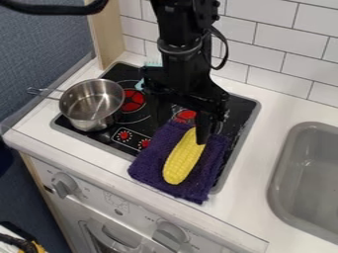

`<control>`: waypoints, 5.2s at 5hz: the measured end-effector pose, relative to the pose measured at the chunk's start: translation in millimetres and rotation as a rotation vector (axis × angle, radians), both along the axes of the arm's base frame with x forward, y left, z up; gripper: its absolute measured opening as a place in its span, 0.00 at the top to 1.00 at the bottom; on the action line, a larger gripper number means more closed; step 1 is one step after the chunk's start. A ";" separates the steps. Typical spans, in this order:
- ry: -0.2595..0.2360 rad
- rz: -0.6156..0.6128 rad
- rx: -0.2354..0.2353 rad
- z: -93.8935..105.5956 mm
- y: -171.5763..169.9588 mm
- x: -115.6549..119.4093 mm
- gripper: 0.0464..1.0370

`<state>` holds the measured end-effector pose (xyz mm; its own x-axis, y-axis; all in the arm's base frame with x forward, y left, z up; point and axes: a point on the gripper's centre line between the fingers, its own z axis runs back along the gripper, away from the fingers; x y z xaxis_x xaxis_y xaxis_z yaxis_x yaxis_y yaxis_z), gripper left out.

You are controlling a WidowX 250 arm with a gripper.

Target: Moved the pot to the upper right corner of the burner

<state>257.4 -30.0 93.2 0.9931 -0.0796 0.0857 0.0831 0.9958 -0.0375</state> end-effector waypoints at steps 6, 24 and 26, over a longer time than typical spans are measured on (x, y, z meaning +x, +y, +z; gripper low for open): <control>-0.016 0.143 0.068 -60.4 134.2 41.6 0.04; -0.084 -0.161 0.076 -17.8 -51.5 131.5 0.18; -0.083 0.004 0.084 28.9 -8.6 102.7 0.03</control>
<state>360.1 -38.6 122.1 0.9832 -0.0865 0.1608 0.0789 0.9955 0.0532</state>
